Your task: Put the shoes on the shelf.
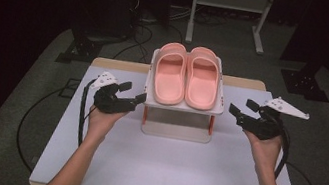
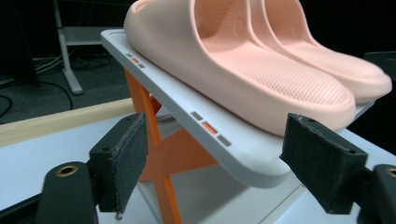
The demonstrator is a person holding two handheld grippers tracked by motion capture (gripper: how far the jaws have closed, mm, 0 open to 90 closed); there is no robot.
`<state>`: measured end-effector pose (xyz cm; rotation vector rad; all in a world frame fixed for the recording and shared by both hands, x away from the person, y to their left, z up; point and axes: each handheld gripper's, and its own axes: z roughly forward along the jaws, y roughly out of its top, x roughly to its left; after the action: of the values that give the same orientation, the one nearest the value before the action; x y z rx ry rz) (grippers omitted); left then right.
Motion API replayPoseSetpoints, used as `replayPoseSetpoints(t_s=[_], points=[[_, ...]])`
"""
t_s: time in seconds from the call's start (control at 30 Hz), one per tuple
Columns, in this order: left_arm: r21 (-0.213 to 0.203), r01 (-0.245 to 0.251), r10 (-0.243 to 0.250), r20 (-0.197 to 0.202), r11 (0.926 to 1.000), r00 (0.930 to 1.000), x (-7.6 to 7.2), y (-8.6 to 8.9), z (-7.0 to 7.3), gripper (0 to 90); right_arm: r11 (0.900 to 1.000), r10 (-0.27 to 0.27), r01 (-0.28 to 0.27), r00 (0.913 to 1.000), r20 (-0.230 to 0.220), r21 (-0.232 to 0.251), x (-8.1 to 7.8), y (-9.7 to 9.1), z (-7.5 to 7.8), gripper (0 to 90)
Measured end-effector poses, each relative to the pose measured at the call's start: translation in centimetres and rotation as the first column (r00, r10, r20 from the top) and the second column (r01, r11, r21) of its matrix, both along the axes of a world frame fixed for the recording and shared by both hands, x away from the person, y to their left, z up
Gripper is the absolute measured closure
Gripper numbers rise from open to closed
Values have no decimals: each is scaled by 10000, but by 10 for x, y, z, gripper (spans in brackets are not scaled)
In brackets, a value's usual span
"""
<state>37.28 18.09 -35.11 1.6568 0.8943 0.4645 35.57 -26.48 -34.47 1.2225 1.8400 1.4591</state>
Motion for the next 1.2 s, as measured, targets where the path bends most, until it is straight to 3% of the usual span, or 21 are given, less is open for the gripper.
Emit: replayPoseSetpoints(t_s=[0.4, 1.2], points=[[-101, -156, 159, 303, 9998, 9994, -10, 6, -6, 179, 9999, -119, 118, 9998, 139, 61, -12, -9, -12, 263], [-150, -343, 349, 427, 9993, 9985, -26, 13, -25, 101, 9983, -579, 577, 9980, 260, 86, -34, -25, -43, 207]])
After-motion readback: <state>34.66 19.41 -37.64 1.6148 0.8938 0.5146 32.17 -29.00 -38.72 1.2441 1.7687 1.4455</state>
